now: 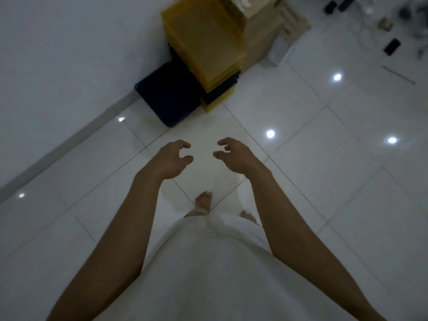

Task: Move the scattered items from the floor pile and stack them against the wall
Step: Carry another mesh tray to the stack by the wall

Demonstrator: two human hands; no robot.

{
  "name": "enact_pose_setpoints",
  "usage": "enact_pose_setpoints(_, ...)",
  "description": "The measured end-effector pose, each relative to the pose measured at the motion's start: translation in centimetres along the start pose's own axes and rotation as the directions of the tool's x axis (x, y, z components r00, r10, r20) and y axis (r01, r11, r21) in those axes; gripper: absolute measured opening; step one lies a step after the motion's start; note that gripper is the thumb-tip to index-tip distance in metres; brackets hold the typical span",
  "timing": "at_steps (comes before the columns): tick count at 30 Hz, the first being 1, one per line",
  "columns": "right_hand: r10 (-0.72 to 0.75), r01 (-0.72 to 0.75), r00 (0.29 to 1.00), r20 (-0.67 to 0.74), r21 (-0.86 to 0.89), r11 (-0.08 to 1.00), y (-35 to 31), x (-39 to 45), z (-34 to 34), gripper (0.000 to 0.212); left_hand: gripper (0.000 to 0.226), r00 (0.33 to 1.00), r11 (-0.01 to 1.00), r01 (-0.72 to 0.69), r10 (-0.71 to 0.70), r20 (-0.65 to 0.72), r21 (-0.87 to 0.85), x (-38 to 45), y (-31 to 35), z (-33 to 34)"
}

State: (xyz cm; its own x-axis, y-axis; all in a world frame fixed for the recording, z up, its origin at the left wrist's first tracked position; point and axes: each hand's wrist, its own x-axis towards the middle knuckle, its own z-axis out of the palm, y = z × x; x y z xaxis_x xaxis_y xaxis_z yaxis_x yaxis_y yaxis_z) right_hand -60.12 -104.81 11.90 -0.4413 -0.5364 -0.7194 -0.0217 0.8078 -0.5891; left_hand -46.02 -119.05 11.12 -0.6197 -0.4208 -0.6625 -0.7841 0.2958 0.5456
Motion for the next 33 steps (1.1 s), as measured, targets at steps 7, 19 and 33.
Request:
enact_pose_setpoints(7,0.143,-0.089,0.964,-0.226,0.237,0.968,6.6,-6.9,-1.4,0.049,0.044,0.959,0.948,-0.248,0.211,0.192,0.199,0.5,5.3,5.3)
enact_pose_setpoints(19,0.708,-0.115,0.551,-0.442,0.800,0.589,28.3,-33.7,8.2,0.047,0.044,0.530,0.540,-0.796,0.406,0.745,0.272,-13.1,15.1,28.5)
enact_pose_setpoints(33,0.940,0.159,0.124,-0.318,0.941,0.298,37.7,-54.5,23.3,0.046,0.037,0.064,0.340,-0.939,0.312,0.948,-0.049,-35.1,11.4,47.2)
